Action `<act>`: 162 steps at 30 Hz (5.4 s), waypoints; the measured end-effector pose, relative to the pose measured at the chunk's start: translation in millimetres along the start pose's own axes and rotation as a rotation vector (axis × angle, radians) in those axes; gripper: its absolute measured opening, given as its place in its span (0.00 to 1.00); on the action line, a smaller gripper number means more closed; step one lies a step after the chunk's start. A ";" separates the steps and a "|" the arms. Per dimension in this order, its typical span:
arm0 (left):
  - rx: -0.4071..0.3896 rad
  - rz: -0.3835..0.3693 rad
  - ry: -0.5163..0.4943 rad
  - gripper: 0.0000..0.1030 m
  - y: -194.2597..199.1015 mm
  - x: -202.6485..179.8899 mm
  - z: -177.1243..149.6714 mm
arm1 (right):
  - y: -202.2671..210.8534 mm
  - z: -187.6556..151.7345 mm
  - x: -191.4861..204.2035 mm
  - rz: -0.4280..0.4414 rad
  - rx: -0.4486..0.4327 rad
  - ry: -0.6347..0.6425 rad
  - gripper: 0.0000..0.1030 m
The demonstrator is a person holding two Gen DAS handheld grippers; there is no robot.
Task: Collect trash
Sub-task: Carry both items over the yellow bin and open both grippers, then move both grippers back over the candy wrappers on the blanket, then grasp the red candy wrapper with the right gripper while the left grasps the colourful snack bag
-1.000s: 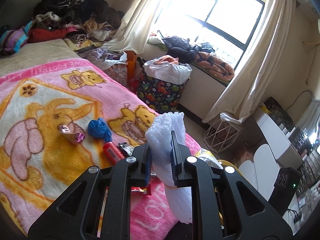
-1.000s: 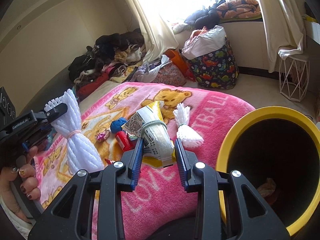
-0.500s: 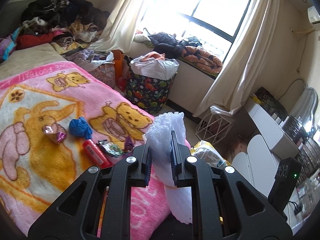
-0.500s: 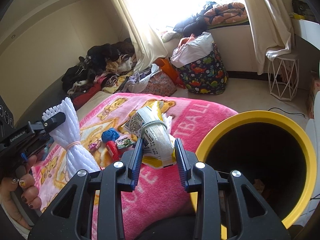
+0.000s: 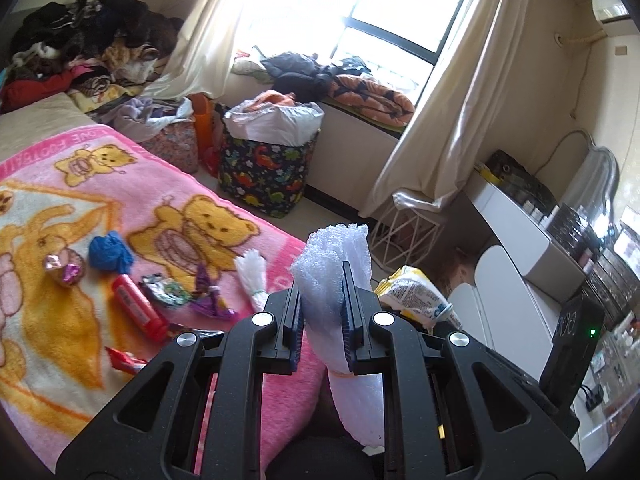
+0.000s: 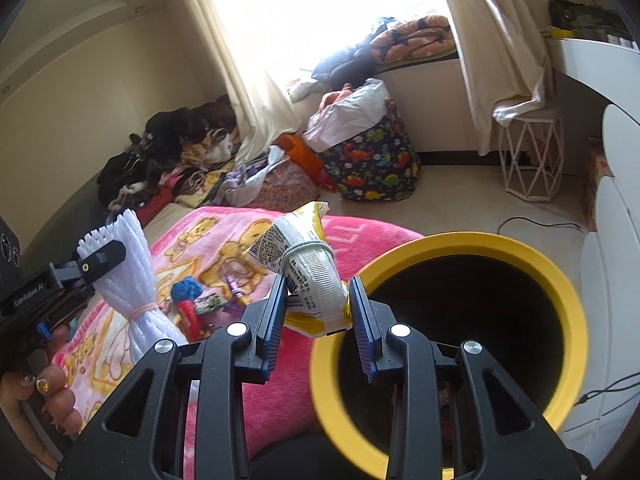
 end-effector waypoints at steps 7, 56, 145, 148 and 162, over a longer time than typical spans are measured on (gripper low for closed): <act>0.044 -0.010 -0.026 0.10 -21.0 -18.0 -8.7 | 12.9 -3.8 -28.5 -0.061 -0.012 -0.045 0.29; 0.068 0.032 -0.132 0.89 -89.4 -69.8 -42.5 | 29.6 -29.8 -101.2 -0.212 0.016 -0.208 0.74; -0.072 0.446 0.408 0.89 4.1 268.2 38.7 | -155.6 -54.6 230.3 0.294 0.270 0.664 0.75; -0.040 0.445 0.437 0.89 -9.0 277.7 42.4 | -167.2 -62.4 237.9 0.291 0.296 0.705 0.72; 0.070 0.463 0.579 0.53 -49.8 317.0 42.0 | -204.1 -86.4 240.0 0.288 0.410 0.726 0.25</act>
Point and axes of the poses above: each gripper's, at about its wrist camera, not at the fingertips, and y roughly against the way its jaws point, x to its left, z to its top, the point moved 3 cm from there along -y, roughly the way its jaws point, and after that the axes turned 12 degrees about y, right-handed, at the moved point
